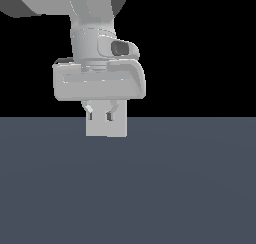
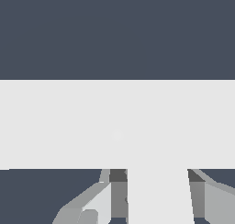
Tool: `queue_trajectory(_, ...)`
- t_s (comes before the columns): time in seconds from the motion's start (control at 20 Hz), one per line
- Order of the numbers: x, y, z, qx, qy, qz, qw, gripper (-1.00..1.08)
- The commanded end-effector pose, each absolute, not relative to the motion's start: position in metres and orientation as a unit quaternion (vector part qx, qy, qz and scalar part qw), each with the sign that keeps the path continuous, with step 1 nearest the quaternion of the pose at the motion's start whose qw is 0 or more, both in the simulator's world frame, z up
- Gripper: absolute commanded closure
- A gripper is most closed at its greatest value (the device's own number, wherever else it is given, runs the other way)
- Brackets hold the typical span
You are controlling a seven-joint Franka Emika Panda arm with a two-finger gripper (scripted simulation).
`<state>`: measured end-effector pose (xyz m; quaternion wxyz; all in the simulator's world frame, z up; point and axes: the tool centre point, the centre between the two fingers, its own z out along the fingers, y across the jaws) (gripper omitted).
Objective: Plug the charger into the wall socket.
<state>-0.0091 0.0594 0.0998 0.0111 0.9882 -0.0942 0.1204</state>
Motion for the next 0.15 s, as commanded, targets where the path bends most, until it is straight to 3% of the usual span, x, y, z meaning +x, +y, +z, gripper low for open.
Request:
queue_trajectory(0.0, -0.0066, 0.0593, 0.0999, 0.988, -0.094, 0.121, 0.011, 1.08)
queue_trajectory(0.1, -0.0068, 0.0594, 0.0999, 0.988, -0.094, 0.121, 0.011, 1.08)
